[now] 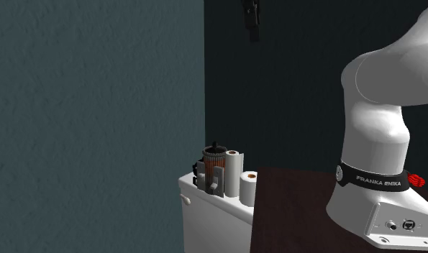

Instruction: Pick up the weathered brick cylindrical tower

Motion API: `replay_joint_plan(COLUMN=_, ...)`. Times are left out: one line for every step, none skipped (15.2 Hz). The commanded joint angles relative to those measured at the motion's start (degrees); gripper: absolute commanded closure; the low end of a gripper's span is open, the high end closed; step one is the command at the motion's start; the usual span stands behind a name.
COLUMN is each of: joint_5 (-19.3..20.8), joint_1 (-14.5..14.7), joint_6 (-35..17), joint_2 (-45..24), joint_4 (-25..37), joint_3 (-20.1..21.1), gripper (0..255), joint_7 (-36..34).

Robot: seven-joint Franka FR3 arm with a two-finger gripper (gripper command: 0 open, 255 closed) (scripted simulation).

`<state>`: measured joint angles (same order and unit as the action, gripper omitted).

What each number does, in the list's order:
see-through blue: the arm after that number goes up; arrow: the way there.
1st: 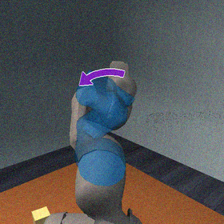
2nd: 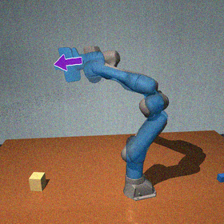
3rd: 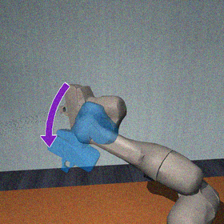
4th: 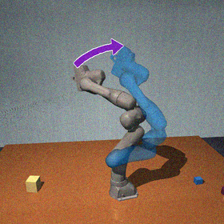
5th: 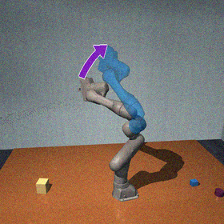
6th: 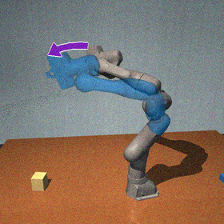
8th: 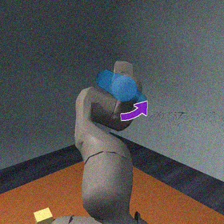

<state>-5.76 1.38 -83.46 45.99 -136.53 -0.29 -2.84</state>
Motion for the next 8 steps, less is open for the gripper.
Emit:
replay_joint_plan(joint_5=0.0, joint_1=0.0, joint_6=0.0, joint_2=0.0, joint_4=0.0, joint_3=0.0, gripper=0, joint_7=0.0)
replay_joint_plan(joint_5=0.6, joint_1=-0.6, joint_6=-1.9, joint_2=-0.4, joint_4=-1.2, joint_3=-0.4, gripper=0, joint_7=0.0)
replay_joint_plan(joint_5=1.1, joint_1=-1.1, joint_6=-3.9, joint_2=-0.9, joint_4=-2.3, joint_3=-0.7, gripper=0, joint_7=0.1)
replay_joint_plan(joint_5=1.6, joint_1=-1.7, joint_6=-5.8, joint_2=-1.4, joint_4=-3.4, joint_3=-1.1, gripper=0, joint_7=0.1)
replay_joint_plan(joint_5=2.2, joint_1=-2.3, joint_6=-7.8, joint_2=-2.1, joint_4=-4.5, joint_3=-1.5, gripper=0, joint_7=0.1)
replay_joint_plan(joint_5=2.7, joint_1=-2.9, joint_6=-9.8, joint_2=-2.8, joint_4=-5.4, joint_3=-1.9, gripper=0, joint_7=0.1)
replay_joint_plan(joint_5=3.2, joint_1=-3.5, joint_6=-11.8, joint_2=-3.5, joint_4=-6.3, joint_3=-2.3, gripper=0, joint_7=0.2)
replay_joint_plan(joint_5=3.7, joint_1=-4.1, joint_6=-13.8, joint_2=-4.4, joint_4=-7.2, joint_3=-2.7, gripper=0, joint_7=0.1)
